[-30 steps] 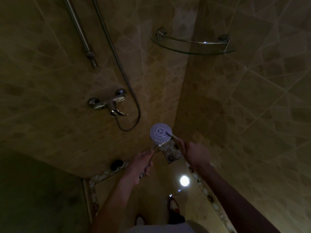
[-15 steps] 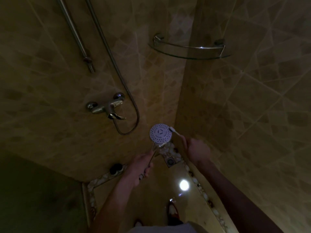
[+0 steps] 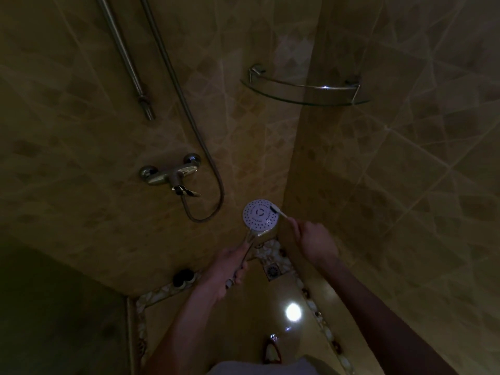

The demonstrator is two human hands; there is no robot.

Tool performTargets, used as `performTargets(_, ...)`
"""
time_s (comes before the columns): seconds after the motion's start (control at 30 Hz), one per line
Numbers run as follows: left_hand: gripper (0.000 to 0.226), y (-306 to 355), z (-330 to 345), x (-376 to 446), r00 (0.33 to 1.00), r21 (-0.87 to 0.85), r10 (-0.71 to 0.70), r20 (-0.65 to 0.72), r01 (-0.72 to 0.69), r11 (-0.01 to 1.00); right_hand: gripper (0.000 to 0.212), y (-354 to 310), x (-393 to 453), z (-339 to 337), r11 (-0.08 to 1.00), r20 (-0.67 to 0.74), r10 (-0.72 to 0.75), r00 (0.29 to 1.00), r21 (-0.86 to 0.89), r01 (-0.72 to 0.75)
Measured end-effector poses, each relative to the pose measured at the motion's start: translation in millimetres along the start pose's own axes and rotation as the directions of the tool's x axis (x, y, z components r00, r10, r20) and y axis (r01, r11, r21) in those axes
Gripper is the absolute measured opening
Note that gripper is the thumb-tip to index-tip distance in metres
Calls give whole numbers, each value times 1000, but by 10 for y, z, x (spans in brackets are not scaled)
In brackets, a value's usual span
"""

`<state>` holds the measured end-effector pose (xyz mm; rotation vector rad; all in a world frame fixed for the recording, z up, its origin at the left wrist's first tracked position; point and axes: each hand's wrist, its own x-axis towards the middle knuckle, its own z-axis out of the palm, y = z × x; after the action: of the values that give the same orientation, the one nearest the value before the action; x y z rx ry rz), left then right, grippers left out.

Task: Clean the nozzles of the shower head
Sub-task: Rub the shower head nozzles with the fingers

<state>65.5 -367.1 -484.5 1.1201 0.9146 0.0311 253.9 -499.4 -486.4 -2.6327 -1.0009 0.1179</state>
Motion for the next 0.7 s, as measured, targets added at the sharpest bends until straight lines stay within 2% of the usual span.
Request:
performTargets(0.17,33,-15,16,8,999,-70,-1,35,3,998,60,11,-53,35,999,19,10,1000,31,-11)
performTargets(0.33,38,2,24,3,1000,-40,8,3,-8,999,62,-6,-275,141,987,-6,-141,990,-79,141)
performTargets(0.5,40,32,125,0,1000,-34,26,-2,-26,999,61,190,132,-133,999,-68,-21,997,39,24)
performTargets(0.6,41,57,131,24,999,-31,34,-22,-34,999,63,175,90,-125,997,-4,-36,999,73,36)
performTargets(0.7,44,45,112,37,998,-25,40,-50,-41,999,66,155,-133,20,994,40,-110,993,22,109)
